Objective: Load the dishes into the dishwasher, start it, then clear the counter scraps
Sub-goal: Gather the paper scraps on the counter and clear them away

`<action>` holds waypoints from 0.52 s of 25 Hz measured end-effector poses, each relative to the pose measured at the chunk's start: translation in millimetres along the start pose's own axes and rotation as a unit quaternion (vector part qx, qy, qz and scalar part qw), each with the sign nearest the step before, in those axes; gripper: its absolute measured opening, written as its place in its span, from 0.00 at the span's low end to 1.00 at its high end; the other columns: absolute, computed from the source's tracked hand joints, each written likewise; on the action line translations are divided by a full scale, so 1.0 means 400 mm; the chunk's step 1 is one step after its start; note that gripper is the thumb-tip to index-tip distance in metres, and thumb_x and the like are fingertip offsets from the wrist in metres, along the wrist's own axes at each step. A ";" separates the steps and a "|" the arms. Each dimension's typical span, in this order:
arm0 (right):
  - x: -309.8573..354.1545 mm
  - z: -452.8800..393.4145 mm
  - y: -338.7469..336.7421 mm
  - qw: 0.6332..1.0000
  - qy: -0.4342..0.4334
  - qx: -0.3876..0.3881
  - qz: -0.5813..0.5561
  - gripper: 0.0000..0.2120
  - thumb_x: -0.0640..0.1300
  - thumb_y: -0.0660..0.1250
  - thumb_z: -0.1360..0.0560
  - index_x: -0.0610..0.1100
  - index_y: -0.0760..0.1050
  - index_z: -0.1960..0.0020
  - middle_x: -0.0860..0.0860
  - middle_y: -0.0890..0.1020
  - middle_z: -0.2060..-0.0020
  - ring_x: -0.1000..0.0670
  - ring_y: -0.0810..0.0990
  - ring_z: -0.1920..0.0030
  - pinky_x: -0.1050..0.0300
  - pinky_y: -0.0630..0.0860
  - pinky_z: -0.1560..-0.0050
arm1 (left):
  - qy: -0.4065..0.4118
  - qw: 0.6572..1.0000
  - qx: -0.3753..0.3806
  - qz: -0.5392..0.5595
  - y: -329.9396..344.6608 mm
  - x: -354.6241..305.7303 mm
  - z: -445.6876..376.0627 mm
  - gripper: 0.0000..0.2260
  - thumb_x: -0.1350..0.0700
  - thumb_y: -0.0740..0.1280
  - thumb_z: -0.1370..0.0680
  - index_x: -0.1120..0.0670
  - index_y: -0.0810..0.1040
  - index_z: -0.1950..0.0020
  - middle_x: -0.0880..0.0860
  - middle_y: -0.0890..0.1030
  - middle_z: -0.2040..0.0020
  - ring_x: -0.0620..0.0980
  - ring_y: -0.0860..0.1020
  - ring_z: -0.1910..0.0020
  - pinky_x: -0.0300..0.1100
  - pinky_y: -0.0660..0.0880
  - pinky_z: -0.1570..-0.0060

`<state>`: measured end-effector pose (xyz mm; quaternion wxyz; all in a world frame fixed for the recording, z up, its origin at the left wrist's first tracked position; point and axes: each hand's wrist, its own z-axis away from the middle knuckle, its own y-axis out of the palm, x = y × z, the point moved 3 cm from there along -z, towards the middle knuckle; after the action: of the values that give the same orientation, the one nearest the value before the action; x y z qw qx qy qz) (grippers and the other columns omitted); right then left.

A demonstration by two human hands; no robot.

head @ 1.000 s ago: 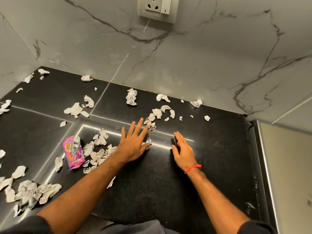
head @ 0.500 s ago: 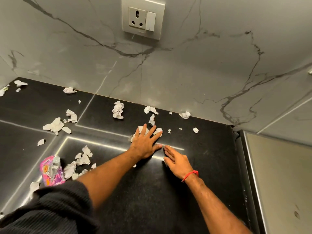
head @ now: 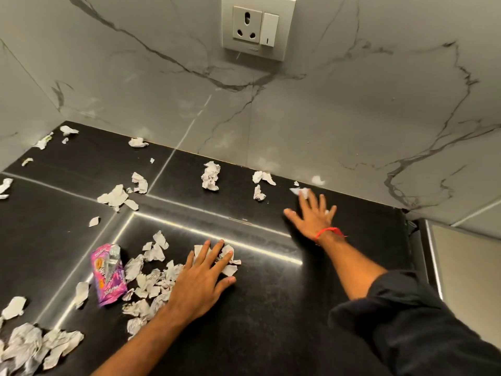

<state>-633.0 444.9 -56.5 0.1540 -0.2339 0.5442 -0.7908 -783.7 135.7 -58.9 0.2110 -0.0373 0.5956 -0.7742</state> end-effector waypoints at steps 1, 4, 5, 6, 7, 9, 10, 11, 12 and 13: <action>0.055 0.012 0.034 0.999 -0.029 -0.008 0.028 0.38 0.71 0.48 0.23 0.54 0.44 0.20 0.53 0.42 0.20 0.40 0.39 0.21 0.33 0.37 0.25 | -0.007 1.000 -0.006 0.014 0.000 -0.003 -0.004 0.32 0.32 0.41 0.21 0.41 0.48 0.18 0.44 0.41 0.17 0.52 0.39 0.19 0.55 0.44 0.21; 0.191 0.082 0.106 0.995 -0.072 -0.052 0.034 0.32 0.63 0.46 0.19 0.51 0.45 0.19 0.51 0.44 0.20 0.43 0.40 0.21 0.35 0.39 0.24 | -0.019 0.998 -0.025 0.057 -0.005 -0.013 -0.014 0.26 0.38 0.45 0.16 0.42 0.55 0.19 0.45 0.48 0.17 0.51 0.44 0.18 0.55 0.47 0.21; 0.224 0.112 0.129 0.994 -0.088 -0.051 0.030 0.30 0.60 0.47 0.18 0.51 0.46 0.19 0.51 0.44 0.20 0.44 0.41 0.20 0.35 0.39 0.24 | -0.021 0.997 -0.032 0.061 -0.008 -0.013 -0.014 0.24 0.40 0.47 0.15 0.42 0.57 0.19 0.45 0.50 0.17 0.51 0.46 0.18 0.55 0.49 0.21; 0.257 0.145 0.153 0.992 -0.120 -0.044 0.024 0.29 0.59 0.47 0.17 0.52 0.47 0.19 0.51 0.45 0.20 0.45 0.41 0.20 0.35 0.40 0.24 | -0.021 0.997 -0.044 0.066 -0.014 -0.012 -0.014 0.22 0.41 0.48 0.15 0.42 0.61 0.21 0.44 0.52 0.17 0.50 0.49 0.18 0.55 0.51 0.21; 0.291 0.179 0.175 0.985 -0.169 -0.035 0.011 0.27 0.56 0.47 0.17 0.53 0.49 0.20 0.53 0.46 0.20 0.46 0.41 0.20 0.34 0.40 0.24 | -0.018 0.995 -0.062 0.078 -0.023 -0.010 -0.013 0.20 0.43 0.49 0.14 0.42 0.65 0.23 0.44 0.54 0.18 0.49 0.55 0.19 0.54 0.55 0.22; 0.340 0.238 0.191 0.961 -0.253 -0.022 -0.110 0.23 0.50 0.49 0.16 0.54 0.56 0.21 0.55 0.51 0.20 0.51 0.43 0.20 0.37 0.41 0.23 | -0.010 0.986 -0.114 0.118 -0.055 0.000 -0.019 0.15 0.48 0.53 0.14 0.44 0.72 0.31 0.45 0.59 0.20 0.48 0.69 0.27 0.52 0.63 0.27; 0.340 0.259 0.183 0.948 -0.255 -0.043 -0.186 0.23 0.46 0.51 0.17 0.54 0.60 0.22 0.56 0.53 0.20 0.53 0.44 0.20 0.41 0.41 0.22 | -0.011 0.981 -0.136 0.135 -0.073 0.007 -0.026 0.13 0.50 0.54 0.15 0.46 0.72 0.33 0.47 0.61 0.21 0.48 0.73 0.31 0.52 0.65 0.29; 0.325 0.269 0.171 0.939 -0.236 -0.078 -0.239 0.23 0.43 0.52 0.18 0.54 0.62 0.24 0.56 0.56 0.21 0.54 0.46 0.20 0.46 0.42 0.22 | -0.017 0.978 -0.150 0.142 -0.088 0.016 -0.038 0.12 0.51 0.55 0.15 0.47 0.73 0.34 0.49 0.61 0.21 0.49 0.74 0.33 0.53 0.65 0.28; 0.296 0.272 0.160 0.938 -0.202 -0.117 -0.255 0.23 0.42 0.53 0.19 0.53 0.64 0.24 0.55 0.57 0.21 0.54 0.48 0.20 0.48 0.44 0.22 | -0.026 0.978 -0.155 0.139 -0.100 0.024 -0.056 0.12 0.51 0.55 0.15 0.47 0.73 0.35 0.50 0.61 0.21 0.50 0.73 0.32 0.57 0.63 0.27; 0.260 0.270 0.153 0.947 -0.162 -0.144 -0.237 0.24 0.43 0.54 0.19 0.52 0.63 0.24 0.54 0.57 0.21 0.53 0.48 0.20 0.48 0.44 0.22 | -0.030 0.980 -0.152 0.128 -0.110 0.028 -0.078 0.12 0.51 0.56 0.15 0.47 0.73 0.34 0.51 0.59 0.20 0.50 0.70 0.28 0.61 0.60 0.25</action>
<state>-663.1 285.9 -60.5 0.0123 -0.5007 0.5491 -0.6691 -816.0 168.5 -28.9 0.3183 -0.0154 0.6995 -0.6397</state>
